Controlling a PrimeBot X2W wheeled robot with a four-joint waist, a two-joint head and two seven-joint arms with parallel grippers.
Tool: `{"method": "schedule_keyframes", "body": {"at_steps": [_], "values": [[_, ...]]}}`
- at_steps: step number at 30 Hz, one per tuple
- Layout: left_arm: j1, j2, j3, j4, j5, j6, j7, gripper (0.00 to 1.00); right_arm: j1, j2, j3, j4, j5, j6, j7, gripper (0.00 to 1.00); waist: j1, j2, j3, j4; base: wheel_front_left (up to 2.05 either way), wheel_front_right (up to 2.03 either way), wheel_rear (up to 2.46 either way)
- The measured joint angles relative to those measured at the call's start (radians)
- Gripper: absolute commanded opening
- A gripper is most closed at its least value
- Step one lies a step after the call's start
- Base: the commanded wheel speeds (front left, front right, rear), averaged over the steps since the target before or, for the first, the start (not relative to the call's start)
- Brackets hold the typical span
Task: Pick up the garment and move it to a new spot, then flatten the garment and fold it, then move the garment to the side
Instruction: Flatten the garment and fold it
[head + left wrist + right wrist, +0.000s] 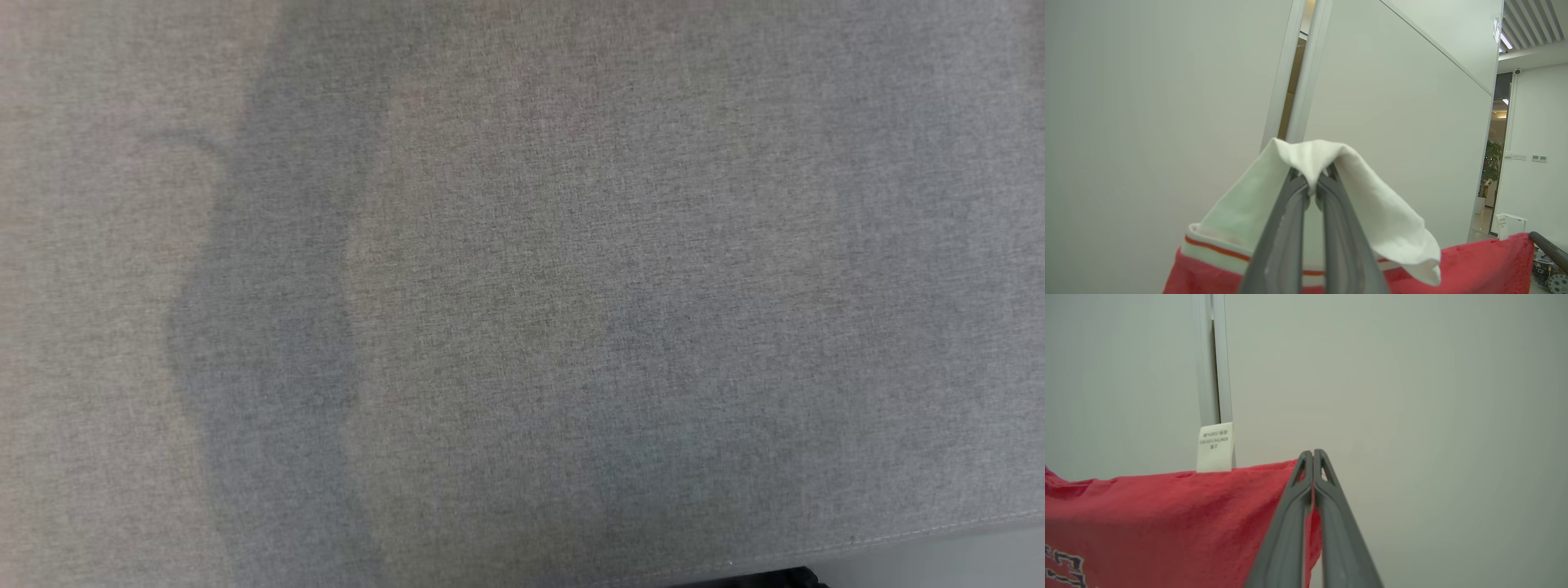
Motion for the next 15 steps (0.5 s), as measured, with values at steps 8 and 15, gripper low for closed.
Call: {"method": "schedule_keyframes", "body": {"at_steps": [8, 15], "values": [[0.087, 0.048, -0.118, -0.055, -0.109, -0.005, -0.123, 0.0, 0.094, 0.024, -0.068, -0.044, -0.056, 0.0, -0.004, 0.0, 0.0002, 0.0001, 0.098, -0.002, 0.0, 0.0, 0.0], [0.43, 0.196, -0.189, -0.253, -0.271, -0.005, -0.147, 0.0, 0.377, 0.061, -0.142, -0.181, -0.061, 0.0, -0.004, 0.0, 0.0001, 0.0, 0.07, 0.022, 0.0, 0.0, 0.0]]}}
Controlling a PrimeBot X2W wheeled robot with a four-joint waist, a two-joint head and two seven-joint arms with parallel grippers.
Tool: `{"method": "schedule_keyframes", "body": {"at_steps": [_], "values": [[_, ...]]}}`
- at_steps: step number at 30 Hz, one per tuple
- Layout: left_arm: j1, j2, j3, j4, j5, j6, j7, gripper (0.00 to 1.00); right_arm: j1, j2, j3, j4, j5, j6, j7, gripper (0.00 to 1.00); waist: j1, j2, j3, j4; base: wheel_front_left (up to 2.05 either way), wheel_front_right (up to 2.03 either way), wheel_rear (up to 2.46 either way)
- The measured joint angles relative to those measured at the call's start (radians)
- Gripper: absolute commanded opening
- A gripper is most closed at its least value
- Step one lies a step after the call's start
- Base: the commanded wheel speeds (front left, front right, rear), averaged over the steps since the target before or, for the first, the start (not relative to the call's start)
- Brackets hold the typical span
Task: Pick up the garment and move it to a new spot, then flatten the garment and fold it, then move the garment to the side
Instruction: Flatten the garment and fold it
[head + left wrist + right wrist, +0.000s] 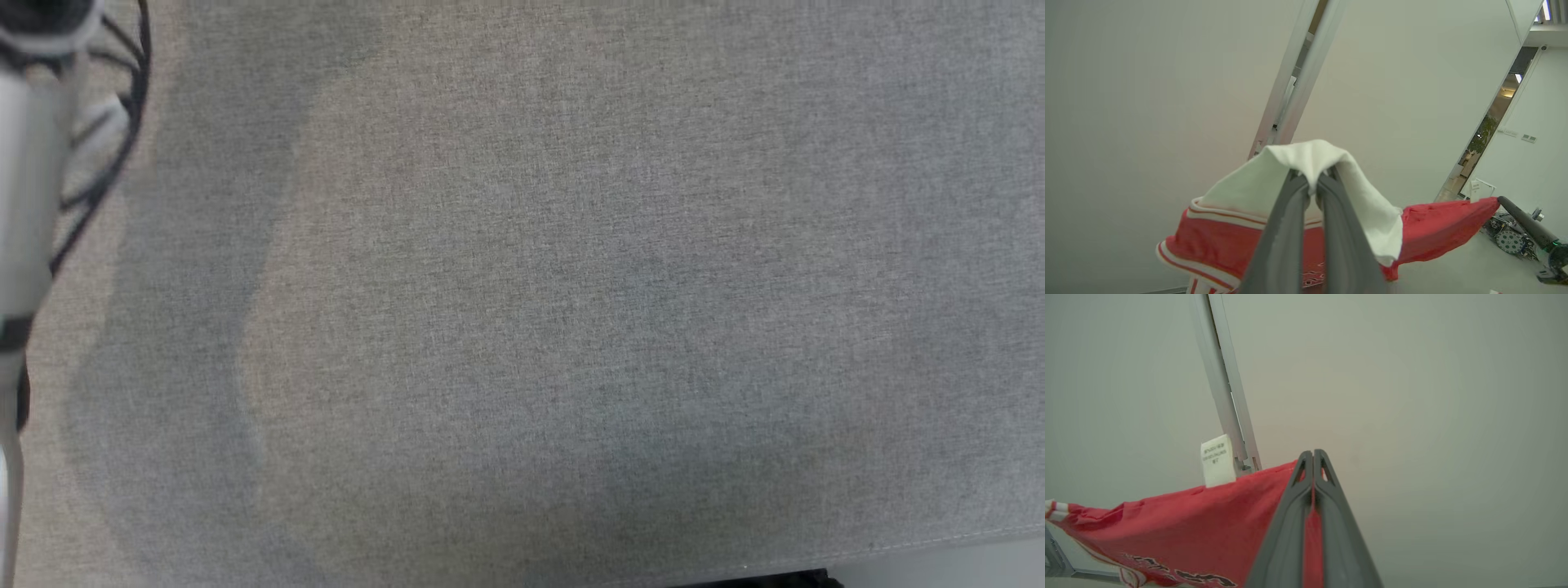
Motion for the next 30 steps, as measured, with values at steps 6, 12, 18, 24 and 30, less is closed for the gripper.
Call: {"method": "schedule_keyframes", "body": {"at_steps": [6, 12, 18, 24, 30], "values": [[0.389, 0.109, 0.039, -0.174, -0.063, 0.0, -0.006, 0.0, 0.288, 0.03, -0.124, -0.126, 0.0, 0.0, 0.0, 0.0, -0.0002, 0.0, -0.087, 0.011, 0.0, 0.0, 0.0], [0.785, 0.116, 0.118, -0.331, -0.063, 0.03, -0.007, 0.0, 0.582, 0.079, -0.223, -0.225, -0.002, 0.001, 0.0, 0.0, -0.0002, 0.0, -0.183, 0.013, 0.0, 0.0, 0.0], [1.066, 0.081, 0.168, -0.425, -0.022, 0.052, -0.007, 0.0, 0.82, 0.154, -0.258, -0.302, -0.022, 0.001, 0.0, 0.0, -0.0002, 0.0, -0.267, 0.01, 0.0, 0.0, 0.0], [1.267, 0.044, 0.188, -0.469, 0.064, 0.076, -0.008, 0.0, 1.004, 0.193, -0.271, -0.331, -0.058, 0.001, 0.0, 0.0, -0.0002, 0.0, -0.341, 0.006, 0.0, 0.0, 0.0], [1.395, 0.014, 0.18, -0.499, 0.074, 0.108, -0.008, 0.0, 1.142, 0.217, -0.288, -0.351, -0.085, 0.001, 0.0, 0.0, -0.0003, 0.0, -0.389, 0.006, 0.0, 0.0, 0.0]]}}
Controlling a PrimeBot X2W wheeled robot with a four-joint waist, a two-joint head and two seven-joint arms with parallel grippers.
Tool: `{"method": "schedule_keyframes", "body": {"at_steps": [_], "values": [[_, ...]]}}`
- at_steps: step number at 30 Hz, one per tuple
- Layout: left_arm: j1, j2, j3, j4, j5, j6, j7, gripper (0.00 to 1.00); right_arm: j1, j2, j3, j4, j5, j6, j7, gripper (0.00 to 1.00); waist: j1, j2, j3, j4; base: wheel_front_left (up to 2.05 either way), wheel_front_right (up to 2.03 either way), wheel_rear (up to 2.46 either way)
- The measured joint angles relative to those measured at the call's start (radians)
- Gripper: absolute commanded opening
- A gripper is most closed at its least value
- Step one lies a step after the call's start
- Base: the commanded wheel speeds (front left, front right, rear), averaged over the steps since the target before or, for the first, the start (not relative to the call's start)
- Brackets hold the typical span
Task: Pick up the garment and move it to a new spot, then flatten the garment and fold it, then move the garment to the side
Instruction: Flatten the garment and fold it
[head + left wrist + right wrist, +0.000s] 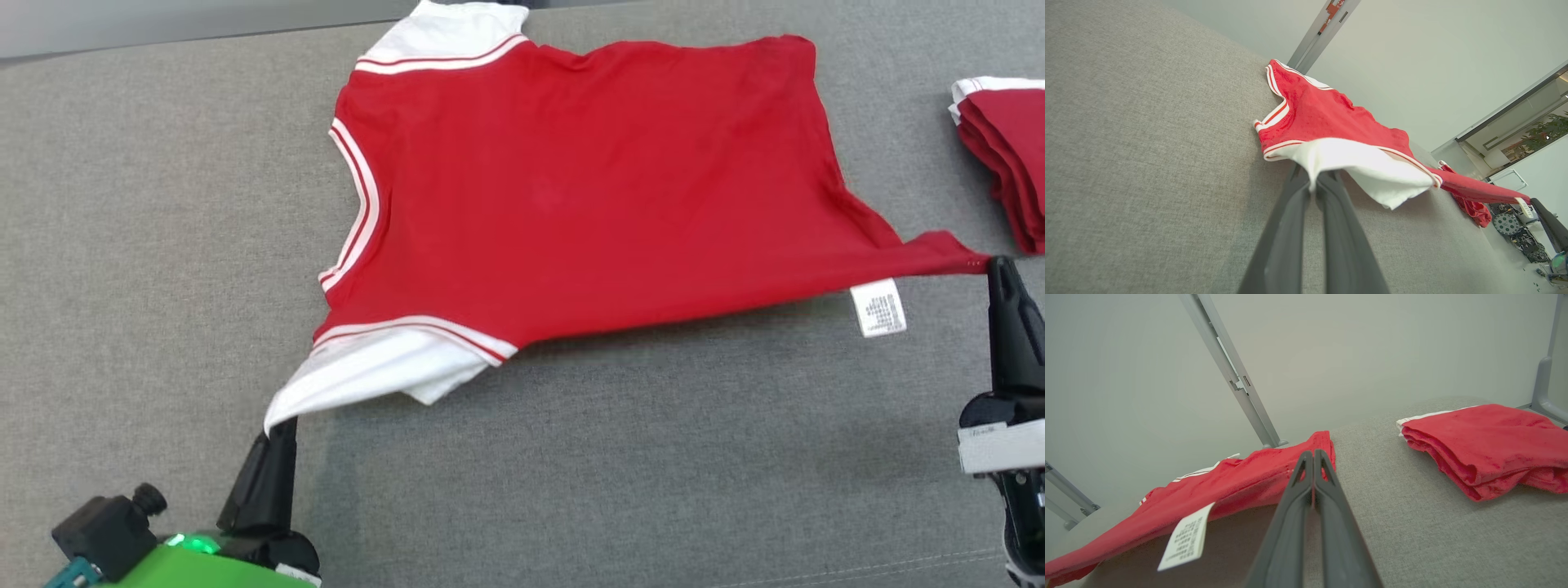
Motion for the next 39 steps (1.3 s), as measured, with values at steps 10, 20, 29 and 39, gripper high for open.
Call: {"method": "schedule_keyframes", "body": {"at_steps": [10, 20, 29, 39], "values": [[-0.063, -0.055, -0.023, 0.042, -0.052, 0.058, 0.085, 0.0, -0.011, 0.03, 0.035, 0.104, -0.021, 0.0, 0.0, 0.0, 0.0, 0.0, 0.018, -0.003, 0.0, 0.0, 0.0], [-0.356, -0.112, -0.026, 0.243, -0.075, 0.039, 0.157, 0.0, -0.218, 0.033, 0.098, 0.273, -0.032, 0.0, 0.0, 0.0, 0.0, 0.0, 0.091, -0.008, 0.0, 0.0, 0.0], [-0.499, -0.118, -0.004, 0.314, -0.063, 0.021, 0.148, 0.0, -0.334, 0.029, 0.109, 0.322, -0.052, 0.0, 0.0, 0.0, 0.0, 0.0, 0.144, -0.021, 0.0, 0.0, 0.0], [-0.582, -0.112, -0.014, 0.368, -0.033, 0.015, 0.147, 0.0, -0.433, 0.022, 0.131, 0.365, -0.092, 0.0, 0.0, 0.0, 0.0, 0.0, 0.184, -0.019, 0.0, 0.0, 0.0]]}}
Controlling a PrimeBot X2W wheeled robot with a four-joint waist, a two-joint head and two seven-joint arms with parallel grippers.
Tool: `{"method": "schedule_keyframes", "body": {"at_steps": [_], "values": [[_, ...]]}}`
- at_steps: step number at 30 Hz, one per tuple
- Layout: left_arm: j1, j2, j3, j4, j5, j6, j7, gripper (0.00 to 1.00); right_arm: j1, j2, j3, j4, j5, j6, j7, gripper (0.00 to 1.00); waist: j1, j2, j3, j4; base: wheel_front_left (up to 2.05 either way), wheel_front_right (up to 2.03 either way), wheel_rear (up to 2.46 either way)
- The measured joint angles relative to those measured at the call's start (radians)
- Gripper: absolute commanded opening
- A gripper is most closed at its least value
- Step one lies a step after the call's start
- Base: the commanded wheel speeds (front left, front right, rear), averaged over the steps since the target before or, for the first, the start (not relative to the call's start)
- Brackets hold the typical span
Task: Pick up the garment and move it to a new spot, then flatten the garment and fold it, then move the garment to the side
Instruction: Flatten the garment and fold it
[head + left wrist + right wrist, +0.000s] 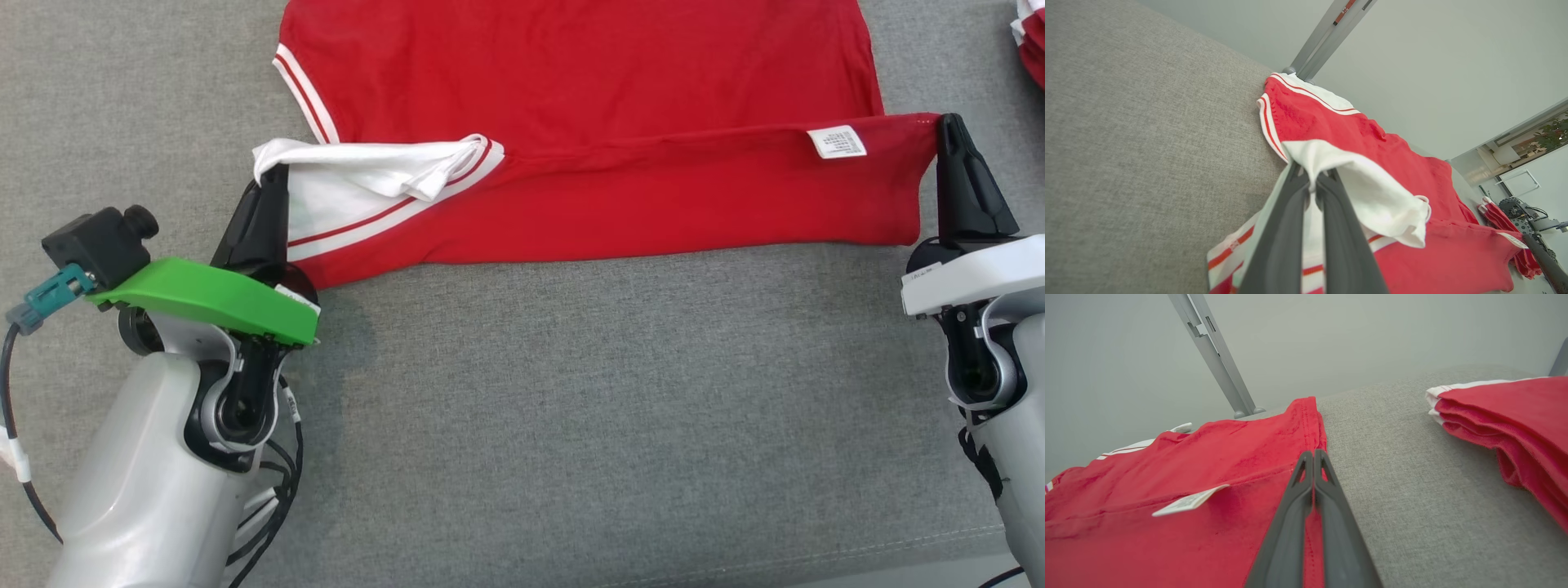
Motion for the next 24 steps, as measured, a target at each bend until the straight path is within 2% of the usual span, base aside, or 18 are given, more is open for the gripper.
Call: {"method": "schedule_keyframes", "body": {"at_steps": [1, 3, 4, 5, 11, 17, 24], "values": [[-0.004, -0.001, -0.001, 0.003, 0.002, -0.006, -0.004, 0.0, -0.005, 0.0, 0.002, 0.006, -0.002, 0.0, 0.0, 0.0, 0.0, 0.0, 0.001, 0.001, 0.0, 0.0, 0.0], [-0.017, -0.005, -0.006, 0.014, 0.003, -0.03, -0.014, 0.5, -0.017, 0.001, -0.004, 0.015, -0.006, 0.0, 0.0, 0.03, 0.0, 0.0, 0.001, 0.005, 0.0, 0.0, 0.0], [-0.022, -0.005, -0.01, 0.02, 0.007, -0.031, -0.021, 1.0, -0.018, 0.003, -0.011, 0.019, -0.007, 0.0, 0.0, 0.94, 0.0, 0.0, 0.0, 0.006, 0.0, 0.0, 0.0], [-0.027, -0.003, -0.016, 0.029, 0.032, -0.03, -0.036, 1.0, -0.018, 0.012, -0.028, 0.021, -0.007, 0.0, 0.0, 1.0, 0.0, 0.0, -0.002, 0.008, 0.0, 0.0, 0.0], [-0.005, 0.011, -0.017, 0.045, 0.123, 0.008, -0.114, 1.0, 0.018, 0.054, -0.082, -0.027, -0.032, 0.0, 0.0, 1.0, 0.0, 0.0, -0.026, 0.008, 0.0, 0.0, 0.0], [0.149, 0.009, -0.037, 0.082, 0.132, 0.055, -0.109, 1.0, 0.12, 0.081, -0.109, -0.1, -0.04, 0.0, 0.0, 1.0, 0.0, 0.0, -0.053, -0.003, 0.0, 0.0, 0.0], [0.158, 0.01, -0.042, 0.141, 0.137, 0.072, -0.103, 1.0, 0.172, 0.1, -0.098, -0.122, -0.03, 0.0, 0.0, 1.0, 0.0, 0.0, -0.057, -0.031, 0.0, 0.0, 0.0]]}}
